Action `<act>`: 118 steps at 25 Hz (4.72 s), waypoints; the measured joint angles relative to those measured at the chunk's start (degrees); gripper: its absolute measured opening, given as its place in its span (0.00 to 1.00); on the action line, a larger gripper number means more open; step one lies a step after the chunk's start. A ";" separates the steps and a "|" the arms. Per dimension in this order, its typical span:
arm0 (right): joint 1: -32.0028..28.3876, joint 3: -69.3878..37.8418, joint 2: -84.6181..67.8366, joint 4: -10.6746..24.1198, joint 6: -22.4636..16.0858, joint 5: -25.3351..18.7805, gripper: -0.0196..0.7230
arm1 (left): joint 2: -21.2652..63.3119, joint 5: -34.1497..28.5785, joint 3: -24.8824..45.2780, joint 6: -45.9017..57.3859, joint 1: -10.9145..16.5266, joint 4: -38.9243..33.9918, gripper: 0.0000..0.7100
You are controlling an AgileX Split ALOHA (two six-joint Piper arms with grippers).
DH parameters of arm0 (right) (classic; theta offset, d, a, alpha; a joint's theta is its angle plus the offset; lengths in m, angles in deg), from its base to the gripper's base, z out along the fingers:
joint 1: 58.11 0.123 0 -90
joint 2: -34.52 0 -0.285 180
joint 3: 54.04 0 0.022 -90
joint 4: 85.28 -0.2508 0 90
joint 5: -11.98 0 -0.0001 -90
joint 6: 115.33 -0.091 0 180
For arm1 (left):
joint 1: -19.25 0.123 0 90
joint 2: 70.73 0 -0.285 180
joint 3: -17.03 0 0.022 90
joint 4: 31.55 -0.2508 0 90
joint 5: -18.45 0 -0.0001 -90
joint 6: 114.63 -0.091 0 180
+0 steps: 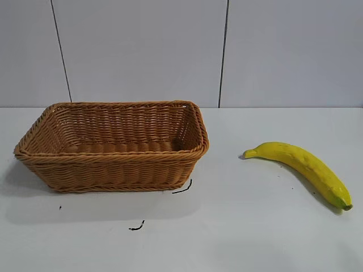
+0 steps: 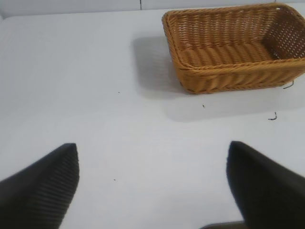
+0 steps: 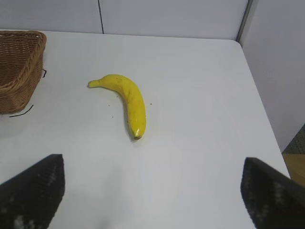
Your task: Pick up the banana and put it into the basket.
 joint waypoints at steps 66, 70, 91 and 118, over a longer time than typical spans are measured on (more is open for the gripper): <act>6.00 49.56 122.10 -3.67 17.55 16.83 0.95 | 0.00 0.00 0.00 0.00 0.00 0.00 0.89; 6.00 49.56 122.24 -3.68 16.64 17.25 0.89 | 0.00 0.00 0.00 0.00 0.00 0.00 0.89; 6.62 65.72 114.83 0.61 14.98 -1.44 0.42 | 0.00 0.00 0.00 0.00 0.00 0.00 0.89; 42.04 81.72 124.15 6.44 31.49 18.35 0.42 | 0.00 0.00 0.00 0.00 0.00 0.00 0.89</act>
